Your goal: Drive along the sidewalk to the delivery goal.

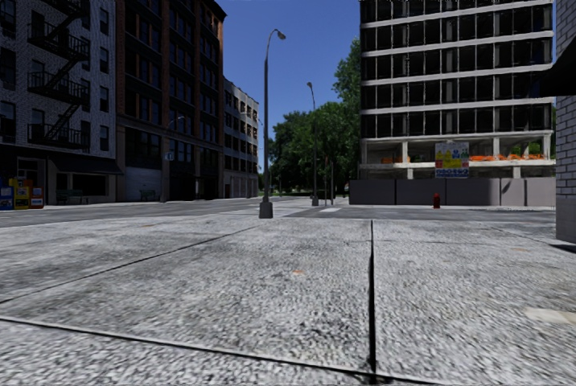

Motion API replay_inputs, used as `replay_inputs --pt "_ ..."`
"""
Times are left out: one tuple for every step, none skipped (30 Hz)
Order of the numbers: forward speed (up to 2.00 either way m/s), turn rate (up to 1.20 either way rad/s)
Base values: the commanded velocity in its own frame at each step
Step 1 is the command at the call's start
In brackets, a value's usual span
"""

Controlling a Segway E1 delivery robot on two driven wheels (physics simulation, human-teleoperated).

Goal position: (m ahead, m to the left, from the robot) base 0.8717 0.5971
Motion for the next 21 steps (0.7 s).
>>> replay_inputs --pt "1.79 0.0" --pt "1.79 0.0" --pt "1.79 0.0" --pt "1.79 0.0" --pt "1.79 0.0" --pt "1.79 0.0" --pt "1.79 0.0" --pt "1.79 0.0" --pt "1.79 0.0" --pt "1.79 0.0" --pt "1.79 0.0" --pt "1.79 0.0" --pt "1.79 0.0" --pt "1.79 0.0" --pt "1.79 0.0" --pt "1.79 0.0" --pt "1.79 0.0" --pt "1.79 0.0" --pt "1.79 0.0" --pt "1.79 0.0" --pt "1.77 0.0"
